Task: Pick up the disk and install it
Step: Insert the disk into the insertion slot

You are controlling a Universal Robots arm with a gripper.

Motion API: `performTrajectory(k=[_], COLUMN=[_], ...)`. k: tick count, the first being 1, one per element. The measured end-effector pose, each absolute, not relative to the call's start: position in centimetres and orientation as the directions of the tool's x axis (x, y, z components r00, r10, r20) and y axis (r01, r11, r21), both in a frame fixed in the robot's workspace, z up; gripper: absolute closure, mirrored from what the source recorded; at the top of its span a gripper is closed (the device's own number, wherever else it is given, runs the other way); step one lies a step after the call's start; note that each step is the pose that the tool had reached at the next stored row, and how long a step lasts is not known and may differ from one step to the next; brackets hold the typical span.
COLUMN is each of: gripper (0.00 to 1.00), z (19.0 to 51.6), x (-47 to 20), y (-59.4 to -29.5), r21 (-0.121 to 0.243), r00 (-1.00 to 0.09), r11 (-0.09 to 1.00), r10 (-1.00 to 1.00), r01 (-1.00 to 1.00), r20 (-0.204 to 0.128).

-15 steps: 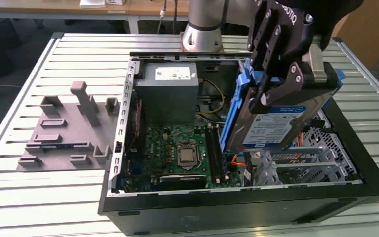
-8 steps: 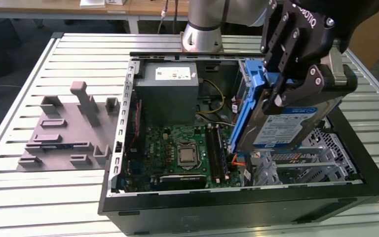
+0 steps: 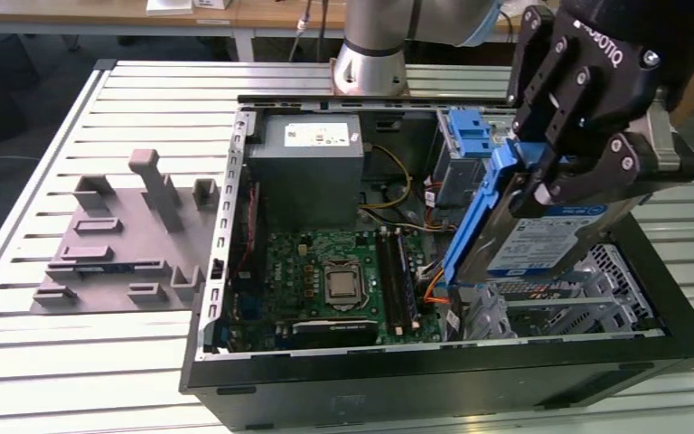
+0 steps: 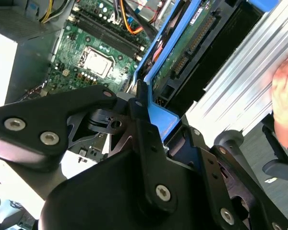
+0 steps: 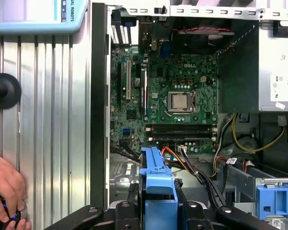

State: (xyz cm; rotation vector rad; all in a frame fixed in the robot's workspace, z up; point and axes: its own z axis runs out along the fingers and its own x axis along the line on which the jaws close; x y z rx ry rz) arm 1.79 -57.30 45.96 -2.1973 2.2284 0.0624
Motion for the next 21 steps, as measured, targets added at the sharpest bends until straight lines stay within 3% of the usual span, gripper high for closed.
performTrajectory(k=[21], gripper=[0.64], z=[45.3], x=[5.7], y=[-57.5], r21=[0.02], r00=[-0.014], r11=[0.014], r10=[-0.999], r01=[-1.0], r20=[-0.036])
